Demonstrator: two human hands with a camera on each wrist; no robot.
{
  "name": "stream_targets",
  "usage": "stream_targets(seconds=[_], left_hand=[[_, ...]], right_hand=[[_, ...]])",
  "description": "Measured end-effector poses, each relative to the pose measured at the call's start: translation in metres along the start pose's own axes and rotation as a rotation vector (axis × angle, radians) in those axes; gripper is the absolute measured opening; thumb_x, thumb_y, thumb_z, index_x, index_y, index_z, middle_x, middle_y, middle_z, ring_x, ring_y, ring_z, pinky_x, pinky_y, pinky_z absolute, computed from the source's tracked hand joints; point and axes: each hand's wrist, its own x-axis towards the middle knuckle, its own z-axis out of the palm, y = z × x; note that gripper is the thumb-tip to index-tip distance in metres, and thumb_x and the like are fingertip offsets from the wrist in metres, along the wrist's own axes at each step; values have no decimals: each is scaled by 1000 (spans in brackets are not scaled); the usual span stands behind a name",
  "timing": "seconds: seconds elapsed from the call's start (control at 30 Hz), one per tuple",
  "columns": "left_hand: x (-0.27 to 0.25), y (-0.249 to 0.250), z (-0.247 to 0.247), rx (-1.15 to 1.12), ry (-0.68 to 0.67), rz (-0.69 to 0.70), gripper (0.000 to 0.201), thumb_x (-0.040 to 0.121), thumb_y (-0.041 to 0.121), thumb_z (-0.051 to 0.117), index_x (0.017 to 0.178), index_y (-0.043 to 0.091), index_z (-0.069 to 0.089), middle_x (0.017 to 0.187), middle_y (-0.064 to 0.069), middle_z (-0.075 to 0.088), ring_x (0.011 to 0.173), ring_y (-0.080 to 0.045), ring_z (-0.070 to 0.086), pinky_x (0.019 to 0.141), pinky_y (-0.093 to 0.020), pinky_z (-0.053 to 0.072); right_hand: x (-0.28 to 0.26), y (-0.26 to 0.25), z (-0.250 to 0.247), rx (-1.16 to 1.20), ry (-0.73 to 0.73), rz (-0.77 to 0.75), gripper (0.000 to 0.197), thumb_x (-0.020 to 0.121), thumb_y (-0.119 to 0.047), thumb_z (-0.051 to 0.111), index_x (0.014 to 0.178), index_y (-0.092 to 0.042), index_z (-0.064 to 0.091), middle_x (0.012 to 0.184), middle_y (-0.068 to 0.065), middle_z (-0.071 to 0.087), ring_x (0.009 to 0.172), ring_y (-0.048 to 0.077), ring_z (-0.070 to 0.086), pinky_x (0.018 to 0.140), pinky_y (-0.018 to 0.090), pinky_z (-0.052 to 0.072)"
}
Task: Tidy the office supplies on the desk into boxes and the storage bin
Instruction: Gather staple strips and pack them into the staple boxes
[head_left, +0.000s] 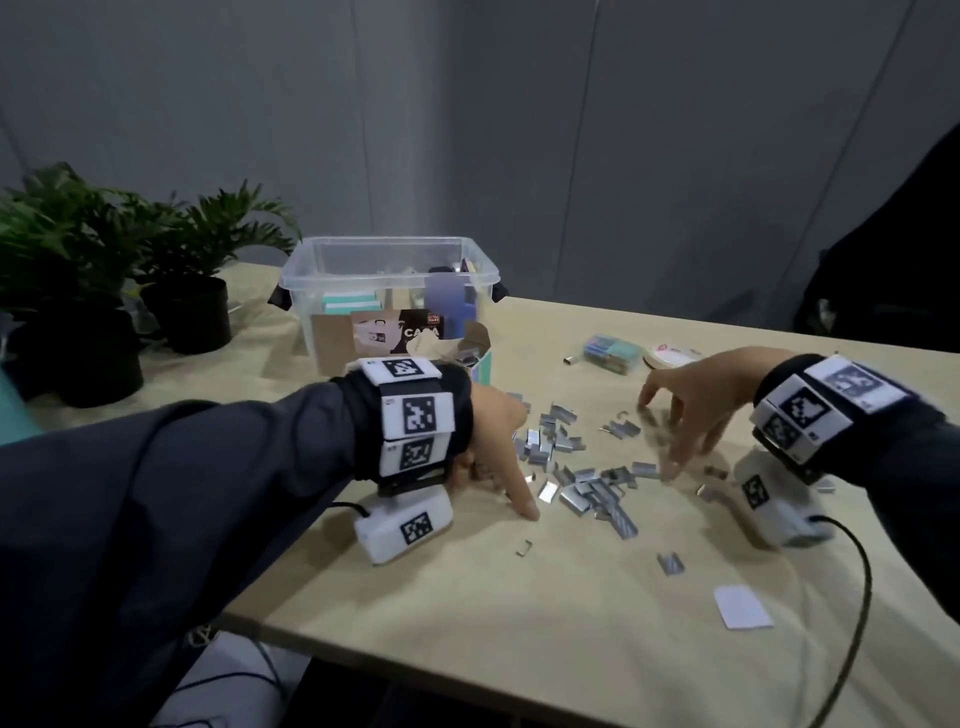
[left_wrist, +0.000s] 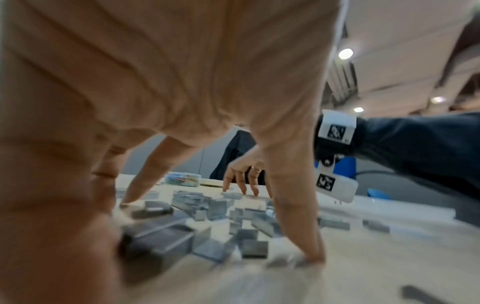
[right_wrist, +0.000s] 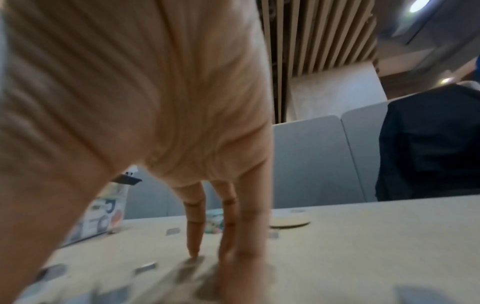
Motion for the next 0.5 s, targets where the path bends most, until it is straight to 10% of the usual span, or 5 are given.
stream_targets(seconds=[0.13, 0.27, 0.5], left_hand=[[11, 27, 0, -37, 116, 84, 49, 83, 27, 76, 115, -5, 58, 92, -11, 59, 63, -20, 54, 42, -18, 46], [24, 37, -4, -150, 80, 101, 17, 86, 7, 71, 86, 0, 55, 71, -9, 55, 52, -19, 53, 34, -19, 46], [27, 22, -11, -359, 21, 82, 22, 74, -4, 79, 71, 1, 57, 53, -7, 64, 47, -17, 63, 58, -28, 57]], right_hand=[[6, -26, 11, 148, -12, -119, 85, 57, -23, 92, 129, -15, 46, 109, 10, 68, 78, 20, 74, 82, 33, 60], [14, -46, 18, 218, -10, -216, 50, 77, -5, 81, 113, -15, 48, 111, 14, 67, 65, 14, 70, 67, 22, 58], [25, -54, 27, 320, 19, -282, 41, 86, 0, 69, 120, -14, 50, 108, 18, 68, 77, 25, 73, 78, 35, 61]])
